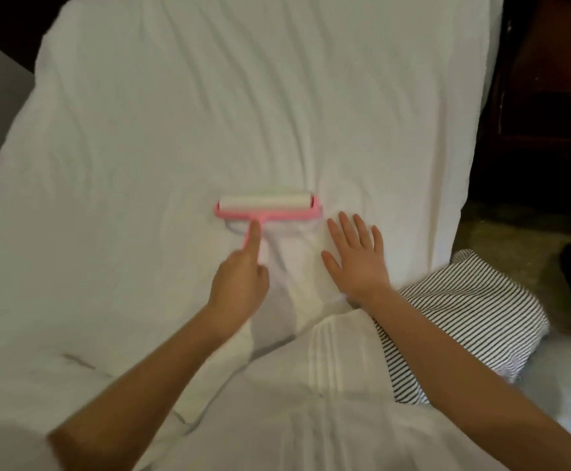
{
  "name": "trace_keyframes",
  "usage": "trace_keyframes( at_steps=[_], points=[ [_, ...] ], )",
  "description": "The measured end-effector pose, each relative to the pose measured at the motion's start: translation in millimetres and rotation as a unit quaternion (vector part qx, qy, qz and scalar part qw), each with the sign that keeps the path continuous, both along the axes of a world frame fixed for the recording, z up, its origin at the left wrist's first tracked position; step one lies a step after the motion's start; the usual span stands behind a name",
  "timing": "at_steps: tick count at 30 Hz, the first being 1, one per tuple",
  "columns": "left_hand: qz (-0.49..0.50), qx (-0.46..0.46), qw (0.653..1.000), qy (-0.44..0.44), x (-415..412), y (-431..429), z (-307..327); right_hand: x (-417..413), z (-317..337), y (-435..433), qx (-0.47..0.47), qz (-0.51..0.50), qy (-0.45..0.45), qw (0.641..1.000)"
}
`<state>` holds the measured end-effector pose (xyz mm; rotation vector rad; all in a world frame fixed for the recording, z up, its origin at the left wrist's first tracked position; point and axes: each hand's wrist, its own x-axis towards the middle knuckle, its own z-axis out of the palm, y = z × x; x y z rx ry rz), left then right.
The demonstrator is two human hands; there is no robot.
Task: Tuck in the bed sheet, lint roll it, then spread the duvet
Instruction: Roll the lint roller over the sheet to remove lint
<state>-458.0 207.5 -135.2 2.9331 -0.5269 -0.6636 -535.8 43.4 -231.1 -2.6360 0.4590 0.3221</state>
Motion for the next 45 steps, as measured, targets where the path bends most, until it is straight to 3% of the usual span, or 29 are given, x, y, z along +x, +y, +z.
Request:
trace_keyframes(
  at_steps=[5,10,14,24,34,45],
  points=[
    [-0.040,0.010,0.999,0.002,-48,52,-16,13,-21,28,-0.030,-0.017,-0.039,0.999],
    [-0.060,-0.050,0.995,-0.069,46,-12,-12,-9,-11,12,-0.049,-0.046,0.009,0.998],
    [-0.052,-0.092,0.993,-0.053,97,-65,-14,-13,-5,8,-0.027,-0.061,0.042,0.997],
    [-0.100,0.055,0.993,-0.010,-32,60,1,-6,-6,8,-0.011,-0.073,0.044,0.996],
    [-0.072,-0.101,0.991,-0.049,69,-50,-14,-20,-1,8,-0.006,-0.045,0.043,0.998],
    [-0.083,0.009,0.995,-0.047,-60,64,-19,-20,0,9,-0.038,-0.039,0.035,0.998]
  ],
)
